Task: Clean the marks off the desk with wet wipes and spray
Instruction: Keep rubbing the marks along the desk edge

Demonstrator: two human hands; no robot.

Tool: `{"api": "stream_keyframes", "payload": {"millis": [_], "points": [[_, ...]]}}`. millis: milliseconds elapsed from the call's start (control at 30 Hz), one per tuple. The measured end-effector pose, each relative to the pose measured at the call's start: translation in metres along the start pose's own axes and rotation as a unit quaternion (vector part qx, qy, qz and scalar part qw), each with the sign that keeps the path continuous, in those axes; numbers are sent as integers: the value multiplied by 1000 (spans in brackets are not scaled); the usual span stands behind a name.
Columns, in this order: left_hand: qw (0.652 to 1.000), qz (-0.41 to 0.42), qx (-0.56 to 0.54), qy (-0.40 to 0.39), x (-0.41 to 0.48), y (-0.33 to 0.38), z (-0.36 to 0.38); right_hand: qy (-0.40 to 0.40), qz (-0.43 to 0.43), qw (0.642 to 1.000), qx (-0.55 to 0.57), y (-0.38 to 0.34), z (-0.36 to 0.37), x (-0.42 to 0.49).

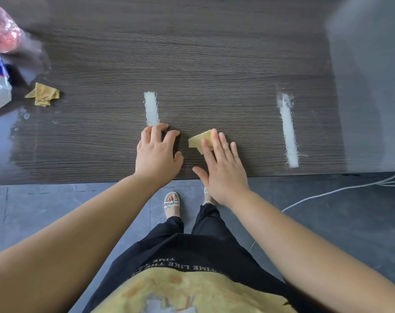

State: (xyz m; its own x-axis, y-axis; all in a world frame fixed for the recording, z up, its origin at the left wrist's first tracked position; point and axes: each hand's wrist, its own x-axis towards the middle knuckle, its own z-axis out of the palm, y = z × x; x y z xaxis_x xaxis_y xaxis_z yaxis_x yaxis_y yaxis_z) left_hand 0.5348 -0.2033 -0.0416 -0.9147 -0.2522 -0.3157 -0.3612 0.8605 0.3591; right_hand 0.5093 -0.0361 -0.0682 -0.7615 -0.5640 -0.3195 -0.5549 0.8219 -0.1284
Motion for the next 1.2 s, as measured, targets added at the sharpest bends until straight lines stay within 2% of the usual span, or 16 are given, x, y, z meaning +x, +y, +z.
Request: {"api": "stream_keyframes", "payload": {"millis": [100,233,300,367,467,533,600,767,833,900,967,1000,1033,1100,1167,1200], "points": [[1000,5,-7,-1,-1,0,-2,-2,-42,998,-42,23,-9,4],[1000,10,-3,5,0,-3,-5,-35,122,991,-51,69,-33,29],[1000,6,-1,5,1,-3,-5,-37,154,987,-30,56,-37,40],[1000,0,-2,4,1,-4,-5,-40,82,996,-17,23,-27,39],[1000,-6,-5,5,1,-8,-8,-14,-102,994,-44,0,-7,14],[1000,-6,1,3,1,-11,-10,-25,-132,989,-63,24,-9,5],[1000,-10,6,2,3,-16,-14,-30,-98,991,-82,57,-16,13],[1000,-25,12,1,8,-23,-18,-23,135,990,-34,58,-42,71],[999,-32,18,4,9,-26,-19,-16,79,996,-27,20,-38,79],[999,-42,28,4,10,-31,-23,-21,-72,996,-41,-10,-25,68],[998,-42,39,-7,10,-36,-27,-19,-179,981,-65,-3,-22,55],[998,-37,48,-19,9,-37,-30,-4,-185,979,-80,12,-26,58],[997,-31,57,-31,10,-38,-32,11,-155,984,-87,31,-32,66],[996,-21,72,-55,12,-38,-37,2,-8,997,-75,63,-51,92],[994,-18,79,-74,14,-38,-41,-23,136,990,-30,74,-68,125],[993,-17,81,-82,15,-39,-42,-18,162,986,-18,67,-71,139]]}}
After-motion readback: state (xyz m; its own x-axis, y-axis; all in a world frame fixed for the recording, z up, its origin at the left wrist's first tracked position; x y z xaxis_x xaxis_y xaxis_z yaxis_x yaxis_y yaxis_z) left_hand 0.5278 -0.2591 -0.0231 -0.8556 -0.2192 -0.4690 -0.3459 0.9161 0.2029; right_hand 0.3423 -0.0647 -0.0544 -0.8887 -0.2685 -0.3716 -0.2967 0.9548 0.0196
